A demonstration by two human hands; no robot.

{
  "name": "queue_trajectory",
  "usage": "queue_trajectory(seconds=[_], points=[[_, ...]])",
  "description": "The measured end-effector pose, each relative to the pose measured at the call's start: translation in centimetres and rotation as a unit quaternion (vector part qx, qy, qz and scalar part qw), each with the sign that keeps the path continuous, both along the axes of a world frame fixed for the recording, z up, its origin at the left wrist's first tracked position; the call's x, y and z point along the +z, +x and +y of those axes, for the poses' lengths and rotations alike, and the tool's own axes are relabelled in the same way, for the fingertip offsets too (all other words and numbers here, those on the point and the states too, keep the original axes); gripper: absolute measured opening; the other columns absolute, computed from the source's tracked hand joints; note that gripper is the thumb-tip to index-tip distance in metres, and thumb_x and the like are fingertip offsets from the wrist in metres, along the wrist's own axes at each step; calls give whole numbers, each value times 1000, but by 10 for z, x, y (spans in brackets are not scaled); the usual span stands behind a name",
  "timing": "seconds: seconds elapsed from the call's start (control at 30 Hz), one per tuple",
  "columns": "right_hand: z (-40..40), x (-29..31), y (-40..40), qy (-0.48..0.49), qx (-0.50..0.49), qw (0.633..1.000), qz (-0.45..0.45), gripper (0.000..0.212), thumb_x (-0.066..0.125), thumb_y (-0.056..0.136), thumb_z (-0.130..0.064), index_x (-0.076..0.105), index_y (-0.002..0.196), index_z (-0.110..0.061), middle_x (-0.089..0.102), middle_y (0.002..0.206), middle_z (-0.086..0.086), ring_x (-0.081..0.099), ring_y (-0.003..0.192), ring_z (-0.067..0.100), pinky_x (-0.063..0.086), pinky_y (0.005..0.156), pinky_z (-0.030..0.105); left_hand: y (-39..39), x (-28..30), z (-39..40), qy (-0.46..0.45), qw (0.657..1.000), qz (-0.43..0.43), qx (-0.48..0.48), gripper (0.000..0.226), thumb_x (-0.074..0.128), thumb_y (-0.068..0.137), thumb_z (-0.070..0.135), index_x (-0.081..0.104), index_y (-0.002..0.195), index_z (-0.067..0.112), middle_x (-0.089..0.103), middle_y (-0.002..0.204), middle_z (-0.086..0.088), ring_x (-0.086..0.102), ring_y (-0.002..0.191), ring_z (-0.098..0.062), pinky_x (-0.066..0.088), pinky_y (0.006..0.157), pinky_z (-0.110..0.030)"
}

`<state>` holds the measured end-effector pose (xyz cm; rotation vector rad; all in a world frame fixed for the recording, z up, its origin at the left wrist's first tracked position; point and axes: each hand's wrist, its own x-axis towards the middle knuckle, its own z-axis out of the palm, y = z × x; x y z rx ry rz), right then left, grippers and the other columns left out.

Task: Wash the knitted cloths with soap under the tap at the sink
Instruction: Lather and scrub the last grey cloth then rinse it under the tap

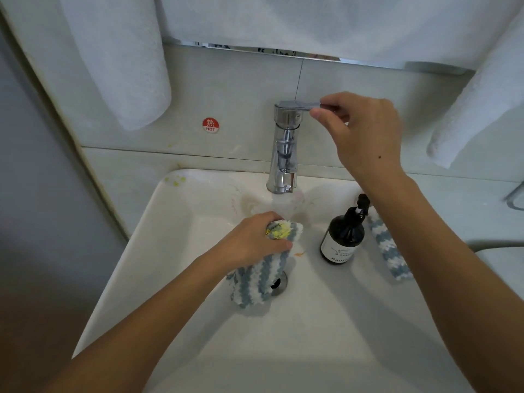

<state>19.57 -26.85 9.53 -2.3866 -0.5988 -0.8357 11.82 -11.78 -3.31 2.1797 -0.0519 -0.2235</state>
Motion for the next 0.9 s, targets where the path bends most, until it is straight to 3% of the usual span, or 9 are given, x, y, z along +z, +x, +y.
queue_trajectory(seconds=[0.13,0.3,0.47,0.53,0.67,0.77,0.9], points=[[3,4,2,14,3,1000,8,38,57,92,-49,72,109,-19,75,94,-1,67,88,22,53,78,41,-1,1,-1,-40,999,14,-9,24,70,87,31,60,106,20,63,94,9,61,81,-6,45,67,-14],[4,7,3,26,3,1000,11,36,58,91,-49,72,109,-21,74,94,-4,67,87,17,52,79,37,-3,2,-2,-70,996,42,-21,14,73,85,26,62,94,28,65,87,14,62,73,3,48,66,-10],[5,0,2,13,-1,1000,-4,34,55,94,-46,69,113,-21,69,108,-8,64,87,8,48,79,26,-6,4,-1,-83,990,100,-48,29,76,82,20,62,107,20,67,100,2,64,83,-8,49,72,-18],[5,-3,2,13,10,999,-29,32,56,95,-40,68,115,-19,67,114,-5,63,93,9,51,83,28,-7,7,-1,-81,989,115,-56,34,74,83,17,60,114,17,66,108,-3,64,85,-8,50,73,-16],[5,-10,-2,3,44,997,-63,27,56,95,-29,68,115,-16,66,118,-3,63,97,13,57,77,35,-8,11,-1,-80,984,141,-68,33,72,85,16,59,115,17,66,103,0,64,79,-4,52,66,-11],[3,-13,-3,-3,54,997,-58,28,54,95,-26,64,118,-17,65,118,-3,64,94,12,57,74,39,-10,12,-1,-75,982,155,-74,34,71,85,14,59,117,12,67,110,-9,65,83,-11,53,75,-21],[2,-22,-3,-9,66,997,-49,31,54,94,-24,58,124,-18,58,127,-4,57,85,2,58,71,39,-9,14,3,-67,979,175,-84,32,70,84,10,61,114,14,67,110,-8,67,94,-20,54,83,-29]])
